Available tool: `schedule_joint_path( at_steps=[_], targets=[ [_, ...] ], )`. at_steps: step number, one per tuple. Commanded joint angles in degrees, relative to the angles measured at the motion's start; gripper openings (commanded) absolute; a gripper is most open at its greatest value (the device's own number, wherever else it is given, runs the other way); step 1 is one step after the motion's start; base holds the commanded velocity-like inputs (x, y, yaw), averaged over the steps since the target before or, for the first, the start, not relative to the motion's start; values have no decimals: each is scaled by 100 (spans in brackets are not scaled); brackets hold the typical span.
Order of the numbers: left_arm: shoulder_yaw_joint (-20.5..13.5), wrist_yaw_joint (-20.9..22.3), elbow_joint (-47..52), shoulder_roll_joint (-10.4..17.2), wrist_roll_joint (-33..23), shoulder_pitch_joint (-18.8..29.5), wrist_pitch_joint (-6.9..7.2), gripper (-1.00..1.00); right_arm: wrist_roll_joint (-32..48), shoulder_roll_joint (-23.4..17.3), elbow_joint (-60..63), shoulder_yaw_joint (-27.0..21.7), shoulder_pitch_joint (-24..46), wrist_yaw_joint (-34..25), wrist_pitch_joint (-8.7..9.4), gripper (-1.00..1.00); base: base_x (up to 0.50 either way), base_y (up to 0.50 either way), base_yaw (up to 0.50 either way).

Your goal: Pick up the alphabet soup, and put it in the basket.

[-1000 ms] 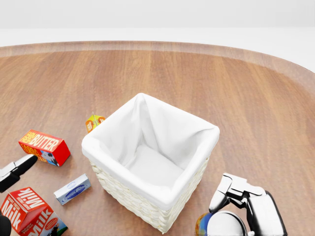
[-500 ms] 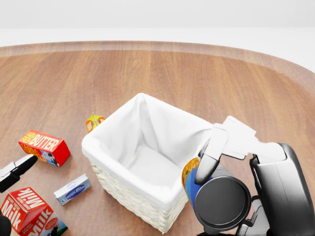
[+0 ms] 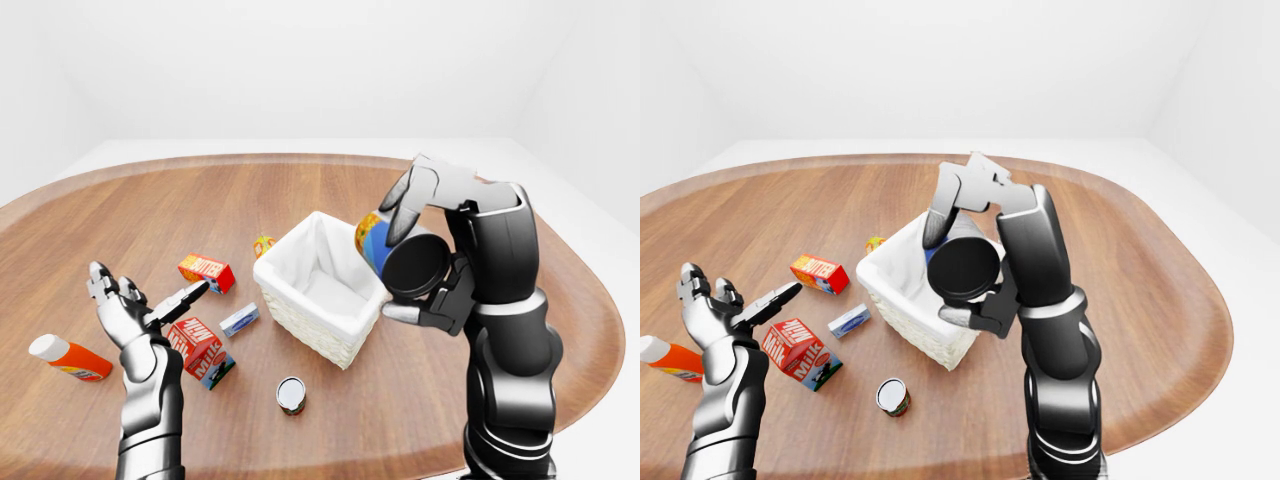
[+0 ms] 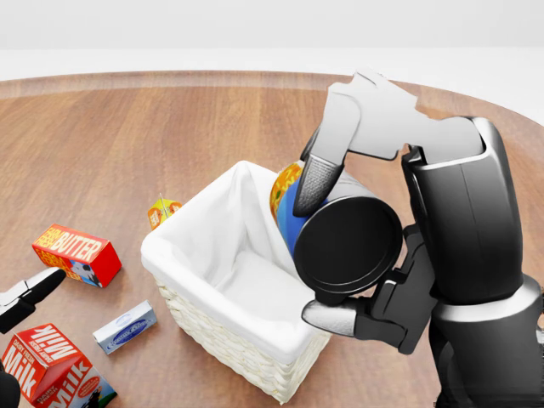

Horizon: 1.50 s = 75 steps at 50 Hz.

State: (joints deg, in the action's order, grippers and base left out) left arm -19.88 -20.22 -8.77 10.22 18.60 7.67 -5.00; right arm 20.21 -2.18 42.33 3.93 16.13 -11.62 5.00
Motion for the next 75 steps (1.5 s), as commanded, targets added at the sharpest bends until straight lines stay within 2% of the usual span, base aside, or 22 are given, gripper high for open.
schedule_joint_path(
  at_steps=[1, 12, 13, 15, 17, 18, 19, 20, 21, 27, 29, 34, 42, 43, 64, 65, 66, 67, 75],
  targets=[
    [-1, -8, 52, -4, 0, -18, 0, 100, -504, 41, -960, -289, 1091, 339, 0, -100, 0, 0, 0],
    [-12, 3, 58, -6, 5, -13, 0, 100, -1003, 75, -2396, -451, 1840, 698, 0, -100, 0, 0, 0],
    [-11, 3, 58, -4, 8, -11, 0, 100, -952, 90, -2617, -494, 1942, 915, 0, -100, 0, 0, 0],
    [-12, 5, 33, -1, 10, 2, 0, 100, -1143, 48, -2794, -495, 1946, 850, 0, -100, 0, 0, 0],
    [-8, 5, 36, 1, 11, 3, 0, 100, -1289, 56, -3141, -588, 2031, 964, 0, -100, 0, 0, 0],
    [-7, 0, 51, 0, 12, -3, 0, 100, -1268, 76, -3326, -657, 2116, 1199, 0, -100, 0, 0, 0],
    [-7, 6, 23, -1, 9, 3, 0, 100, -1476, 20, -3563, -643, 2143, 1026, 0, -100, 0, 0, 0],
    [-6, 10, 14, -1, 13, 6, 0, 100, -1452, 40, -3811, -687, 2229, 1261, 0, -100, 0, 0, 0],
    [-3, 8, 26, 1, 17, 3, 0, 100, -1620, -1, -3919, -661, 2226, 1123, 0, -100, 0, 0, 0],
    [-4, 8, 28, 1, 9, 4, 0, 100, -1783, -9, -4832, -631, 2486, 1419, 0, -100, 0, 0, 0],
    [-1, 20, -20, 1, 7, 18, 0, 100, -1968, 44, -5333, -797, 2654, 1586, 0, -100, 0, 0, 0],
    [12, 15, -24, 6, -8, 17, 0, 100, -2250, 27, -5971, -728, 2732, 1744, 0, -100, 0, 0, 0],
    [5, 8, 40, -3, -26, -10, 0, 100, -2673, 15, -6137, -722, 2559, 1748, 0, -100, 0, 0, 0],
    [6, 3, 69, -6, -28, -21, 0, 100, -2604, 14, -6050, -668, 2509, 1882, 0, -100, 0, 0, 0],
    [7, 14, 17, -5, -30, -4, 0, 100, -2632, 9, -5961, -638, 2400, 1789, 0, -100, 0, 0, 0],
    [8, 19, -21, -3, -31, 12, 0, 100, -2594, 20, -6195, -684, 2535, 1936, 0, -100, 0, 0, 0],
    [10, 19, -43, -1, -34, 20, 0, 100, -2612, -17, -6350, -635, 2557, 1755, 0, -100, 0, 0, 0],
    [13, 17, -51, 0, -36, 21, 0, 100, -2558, 15, -6615, -660, 2685, 1900, 0, -100, 0, 0, 0],
    [19, 11, -51, 8, -40, 23, 0, 100, -2363, 93, -8007, -588, 3281, 1978, 0, -100, 0, 0, 0]
  ],
)
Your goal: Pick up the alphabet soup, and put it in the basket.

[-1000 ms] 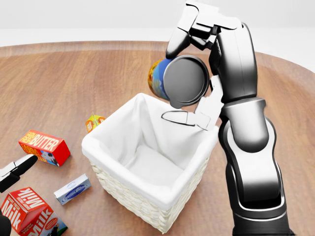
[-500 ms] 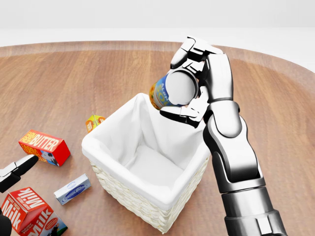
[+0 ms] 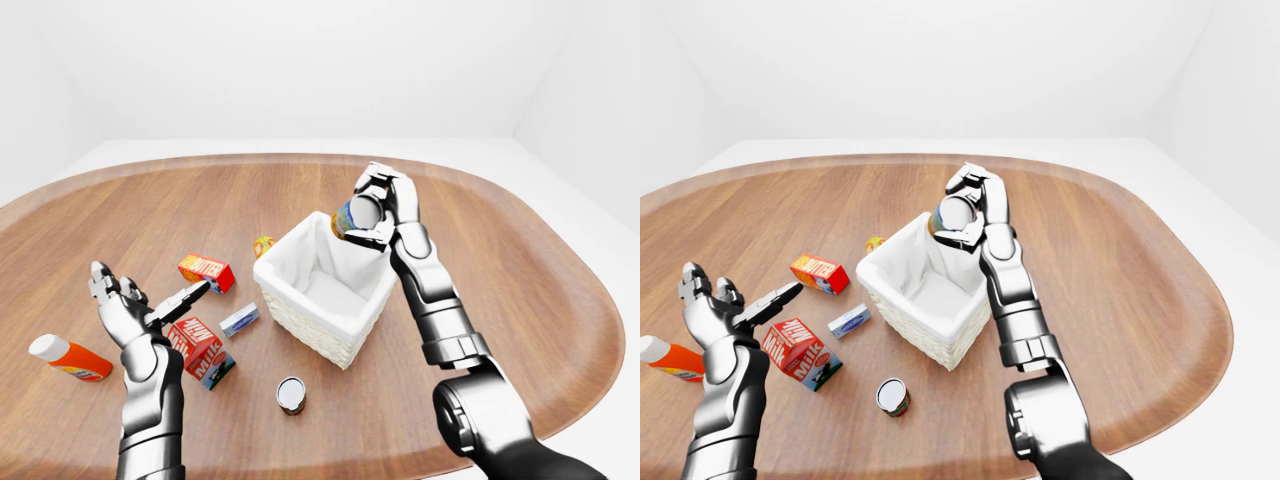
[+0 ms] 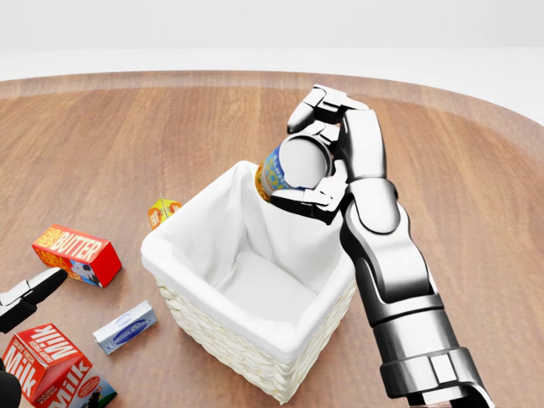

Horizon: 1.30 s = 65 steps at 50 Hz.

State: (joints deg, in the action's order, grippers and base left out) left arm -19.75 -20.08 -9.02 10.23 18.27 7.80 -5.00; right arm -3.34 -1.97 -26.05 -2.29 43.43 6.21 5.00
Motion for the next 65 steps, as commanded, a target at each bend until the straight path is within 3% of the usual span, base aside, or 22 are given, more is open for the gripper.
schedule_joint_path(
  at_steps=[1, 6, 10, 34, 57, 58, 59, 60, 61, 65],
  targets=[
    [7, -3, -27, 6, -8, 10, 0, 100, -2, 74, -1196, 30, 562, 192, 0, -100, 0, 0, 0],
    [8, 8, 2, 5, 2, -6, 0, 100, 165, 170, -2748, 39, 1084, 100, 0, -100, 0, 0, 0],
    [4, 8, -2, 6, -2, 2, 0, 100, 245, 230, -3183, 36, 1233, 90, 0, -100, 0, 0, 0],
    [3, 27, -127, 8, -11, 45, 0, 100, 1091, 779, -3452, 289, 1372, 383, 0, -100, 0, 0, 0],
    [5, 4, 23, 0, -14, -7, 0, 100, 1176, 743, -3577, 252, 1325, 420, 0, -100, 0, 0, 0],
    [6, 9, 5, 0, -17, 0, 0, 100, 1170, 738, -3560, 237, 1317, 445, 0, -4, 0, 0, 0],
    [4, 16, -11, -1, -16, 0, 0, 100, 1173, 738, -3508, 248, 1302, 436, 0, 76, 0, 0, 0],
    [4, 16, -12, 0, -16, 0, 0, 100, 1173, 738, -3502, 250, 1299, 435, 0, 76, 0, 0, 0],
    [5, 7, 6, 0, -14, -2, 0, 100, 1169, 733, -3403, 230, 1282, 519, 0, 100, 0, 0, 0],
    [1, 2, 106, -13, -11, -44, 0, 100, 1181, 736, -2847, 320, 1133, 436, 0, 100, 0, 0, 0]
  ],
)
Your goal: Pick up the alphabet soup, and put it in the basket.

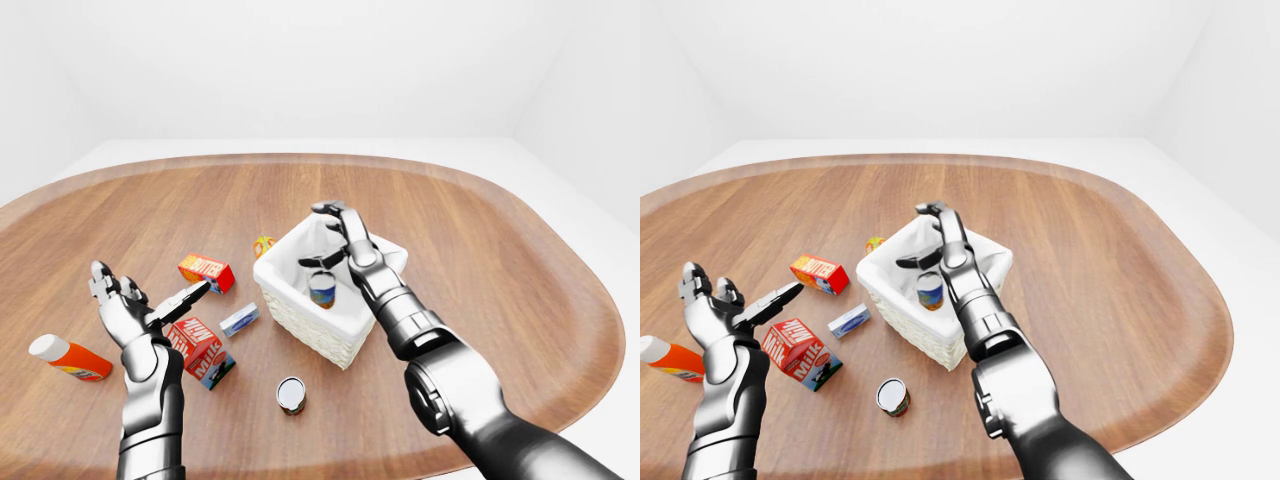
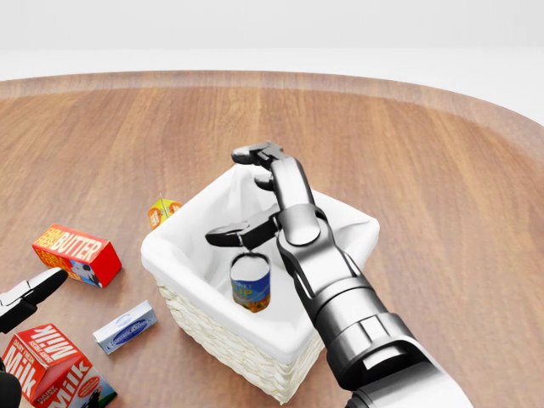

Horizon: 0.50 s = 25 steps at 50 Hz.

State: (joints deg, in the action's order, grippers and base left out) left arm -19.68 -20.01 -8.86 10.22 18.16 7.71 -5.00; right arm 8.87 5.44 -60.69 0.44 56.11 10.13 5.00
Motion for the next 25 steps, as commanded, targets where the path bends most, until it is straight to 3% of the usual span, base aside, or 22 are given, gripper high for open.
schedule_joint_path(
  at_steps=[1, 25],
  targets=[
    [-9, -7, 67, -10, -9, -25, 0, 100, -14, 2, 864, 105, -205, -19, 0, 100, 0, 0, 0],
    [2, 10, -88, 2, -6, 17, 0, 100, 604, 144, 3944, 481, -1053, -525, 0, 100, 0, 0, 0]
  ],
)
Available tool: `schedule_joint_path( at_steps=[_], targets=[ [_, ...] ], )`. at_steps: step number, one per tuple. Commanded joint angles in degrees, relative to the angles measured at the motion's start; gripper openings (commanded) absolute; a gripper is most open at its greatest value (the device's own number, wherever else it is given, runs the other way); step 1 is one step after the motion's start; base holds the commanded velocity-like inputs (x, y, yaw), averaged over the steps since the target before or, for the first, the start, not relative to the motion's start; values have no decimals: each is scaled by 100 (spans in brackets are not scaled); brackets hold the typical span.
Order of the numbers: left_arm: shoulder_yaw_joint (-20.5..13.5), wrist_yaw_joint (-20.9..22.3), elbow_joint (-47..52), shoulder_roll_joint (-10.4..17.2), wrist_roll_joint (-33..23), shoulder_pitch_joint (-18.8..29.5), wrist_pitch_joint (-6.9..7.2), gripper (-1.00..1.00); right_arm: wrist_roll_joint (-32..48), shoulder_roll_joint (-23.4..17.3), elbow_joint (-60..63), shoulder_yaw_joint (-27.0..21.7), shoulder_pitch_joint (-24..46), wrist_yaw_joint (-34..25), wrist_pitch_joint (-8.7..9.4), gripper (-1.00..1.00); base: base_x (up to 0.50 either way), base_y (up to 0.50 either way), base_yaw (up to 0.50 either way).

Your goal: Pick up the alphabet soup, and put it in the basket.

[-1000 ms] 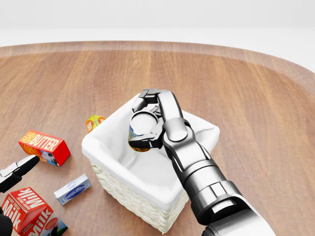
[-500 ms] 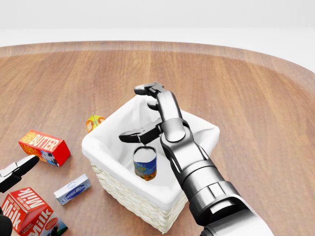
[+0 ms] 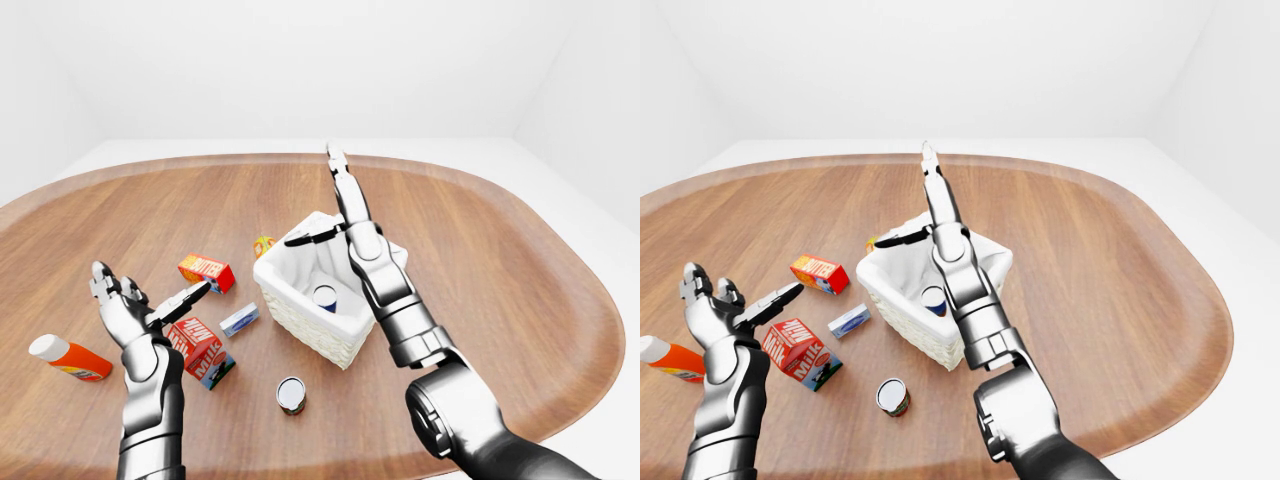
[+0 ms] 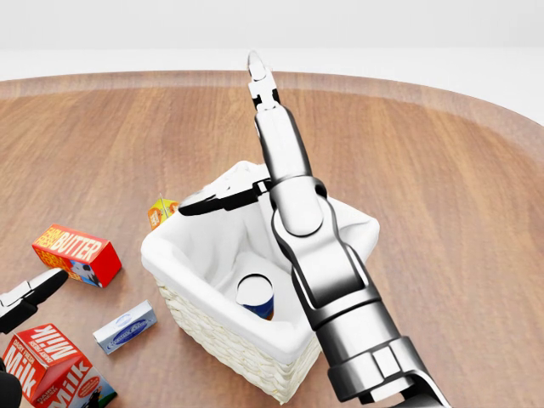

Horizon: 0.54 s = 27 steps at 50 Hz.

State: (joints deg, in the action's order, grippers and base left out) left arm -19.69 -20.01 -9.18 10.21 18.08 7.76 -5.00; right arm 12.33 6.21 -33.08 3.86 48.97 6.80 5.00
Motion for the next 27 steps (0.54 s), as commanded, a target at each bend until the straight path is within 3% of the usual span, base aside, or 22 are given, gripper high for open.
schedule_joint_path(
  at_steps=[1, 15, 27],
  targets=[
    [5, 11, -59, 5, 4, 16, 0, 100, 280, 79, 1294, 152, -382, -196, 0, 100, 0, 0, 0],
    [-1, 7, 16, 7, 7, -3, 0, 100, 851, 305, 2789, 461, -842, 73, 0, 100, 0, 0, 0],
    [-9, -1, -19, 6, 16, 7, 0, 100, 1732, 571, 4405, 910, -1541, -96, 0, 100, 0, 0, 0]
  ],
)
